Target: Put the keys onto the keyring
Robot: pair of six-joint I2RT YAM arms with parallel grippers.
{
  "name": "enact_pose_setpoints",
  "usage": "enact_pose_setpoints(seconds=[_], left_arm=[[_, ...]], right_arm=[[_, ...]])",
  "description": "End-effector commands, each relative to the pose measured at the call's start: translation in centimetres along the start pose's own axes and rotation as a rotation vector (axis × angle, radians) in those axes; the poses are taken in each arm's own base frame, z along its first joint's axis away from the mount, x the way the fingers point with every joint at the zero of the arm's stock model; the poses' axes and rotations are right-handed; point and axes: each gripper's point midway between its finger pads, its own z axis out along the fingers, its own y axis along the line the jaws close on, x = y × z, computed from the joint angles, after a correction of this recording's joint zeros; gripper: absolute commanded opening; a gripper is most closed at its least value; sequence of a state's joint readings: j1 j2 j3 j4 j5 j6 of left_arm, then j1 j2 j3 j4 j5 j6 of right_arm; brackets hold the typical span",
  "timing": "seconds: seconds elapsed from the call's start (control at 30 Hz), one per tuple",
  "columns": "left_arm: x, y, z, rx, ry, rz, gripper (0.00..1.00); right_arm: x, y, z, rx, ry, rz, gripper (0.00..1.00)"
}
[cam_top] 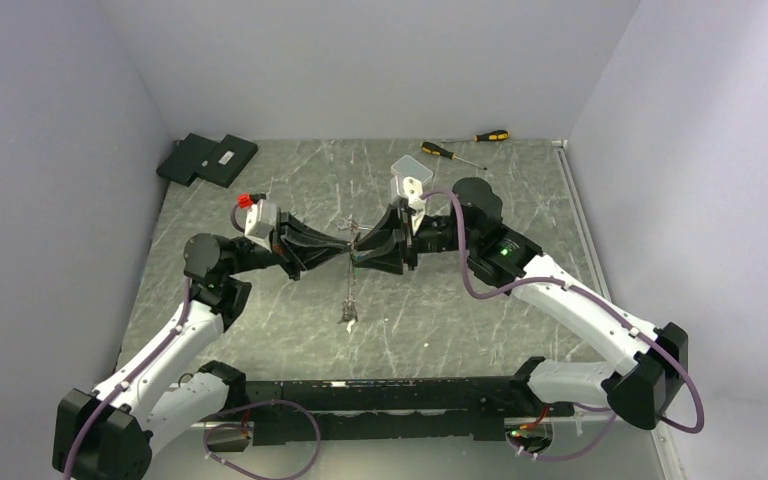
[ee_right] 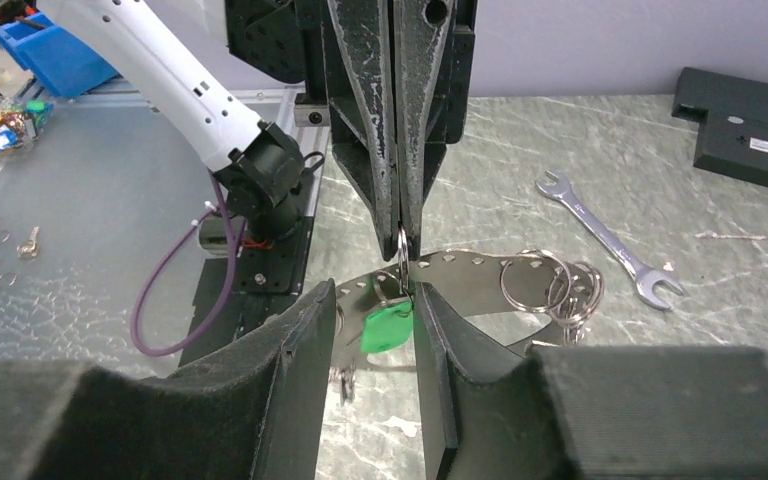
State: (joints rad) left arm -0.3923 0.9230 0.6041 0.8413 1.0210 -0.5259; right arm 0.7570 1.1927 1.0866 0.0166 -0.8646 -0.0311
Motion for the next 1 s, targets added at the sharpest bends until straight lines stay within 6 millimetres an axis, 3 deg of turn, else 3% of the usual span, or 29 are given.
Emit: enact_pose_setpoints(seconds=[0.0, 0.57, 0.87, 0.97], left_arm=[[-2.0, -0.5, 0.2, 0.006, -0.067, 0.065, 0.00], [-1.9, -0.5, 0.2, 0.008, -0.071, 0.063, 0.00], [-2.1, -0.5, 0.2, 0.004, -0.078, 0.066, 0.00], [-2.0, -0.5, 0.2, 0.004, -0.073, 0.065, 0.00]], right_arm=[[-0.9, -0.2, 0.3, -0.002, -0.032, -0.046, 0.37], [-2.1, -0.1, 0.5, -0.011, -0.063, -0.060, 0.26], [-2.1, -0.3, 0.6, -0.014, -0.060, -0.056, 0.01], [-2.3, -0.2, 0.4, -0.005, -0.062, -0.064, 0.00]])
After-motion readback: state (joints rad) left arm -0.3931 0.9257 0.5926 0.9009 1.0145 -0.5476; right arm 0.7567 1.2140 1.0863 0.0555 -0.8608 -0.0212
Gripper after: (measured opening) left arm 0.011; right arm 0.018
